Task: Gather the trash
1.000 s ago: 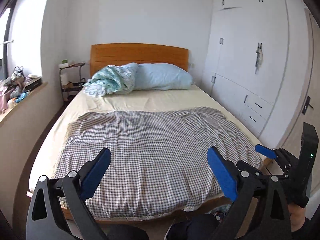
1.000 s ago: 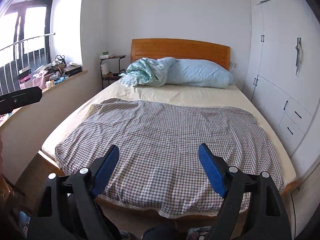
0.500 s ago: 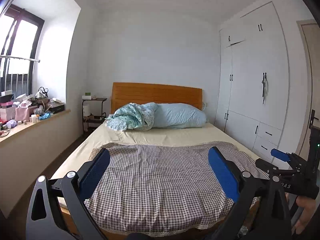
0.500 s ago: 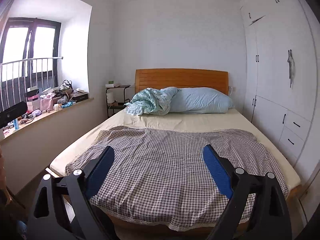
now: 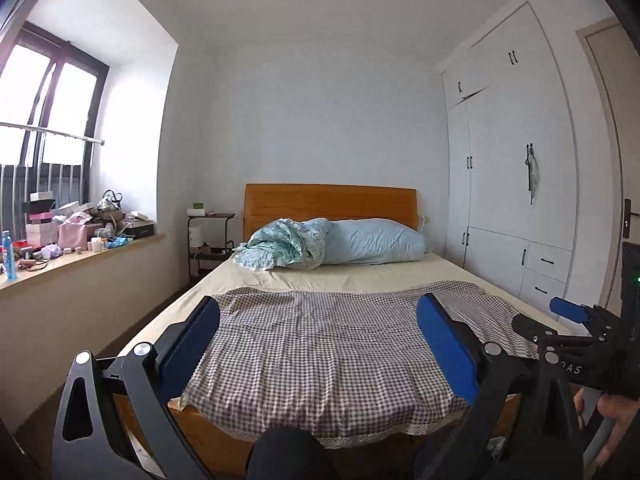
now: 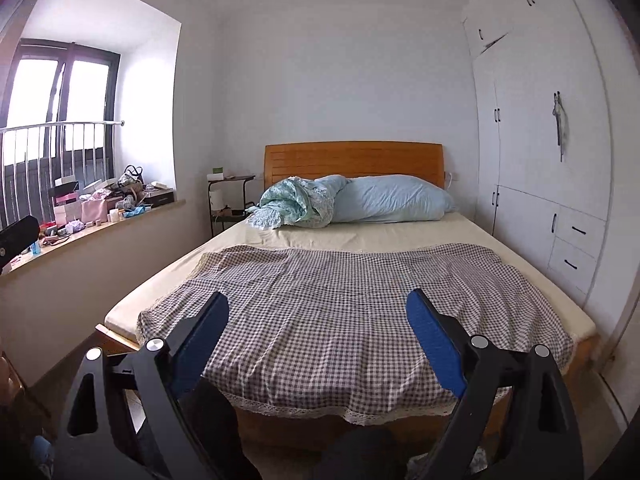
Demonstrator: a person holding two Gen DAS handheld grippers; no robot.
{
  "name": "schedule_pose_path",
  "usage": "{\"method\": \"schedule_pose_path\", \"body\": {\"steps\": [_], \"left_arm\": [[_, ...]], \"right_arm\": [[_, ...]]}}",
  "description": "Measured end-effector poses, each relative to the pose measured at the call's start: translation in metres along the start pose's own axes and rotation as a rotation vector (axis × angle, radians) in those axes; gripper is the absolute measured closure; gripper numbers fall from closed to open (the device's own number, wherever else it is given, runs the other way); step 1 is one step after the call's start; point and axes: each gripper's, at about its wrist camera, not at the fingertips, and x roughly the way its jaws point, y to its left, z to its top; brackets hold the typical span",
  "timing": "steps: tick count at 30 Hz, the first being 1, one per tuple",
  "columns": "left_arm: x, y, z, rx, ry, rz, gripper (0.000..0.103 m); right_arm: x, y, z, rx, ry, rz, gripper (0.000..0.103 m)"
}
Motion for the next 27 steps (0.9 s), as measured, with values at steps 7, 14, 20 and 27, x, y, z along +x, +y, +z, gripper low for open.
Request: {"method": "schedule_pose_path", "body": {"steps": [7, 14, 20, 27], "left_arm": [[-0.034, -0.009, -0.043, 0.021, 0.001, -0.002, 0.008], [-0.050, 0.007, -0.071, -0.112, 0.065, 0.012, 0.008], [-0.059, 0.002, -0.065, -0.054, 0.022, 0.032, 0.008], [-0.074, -0.007, -0.069, -0.023, 0.010, -0.013, 0.008]], "right_arm": [[-0.034, 0.021, -0.025, -0.048, -0.007, -0.018, 0.017], [-0.055, 0.040, -0.065, -0.096, 0.014, -0.003, 0.017], [-0.058, 0.053, -0.084, -0.142, 0.021, 0.009, 0.017], [-0.064, 0.034, -0.086, -0.100, 0.040, -0.044, 0.017]]}}
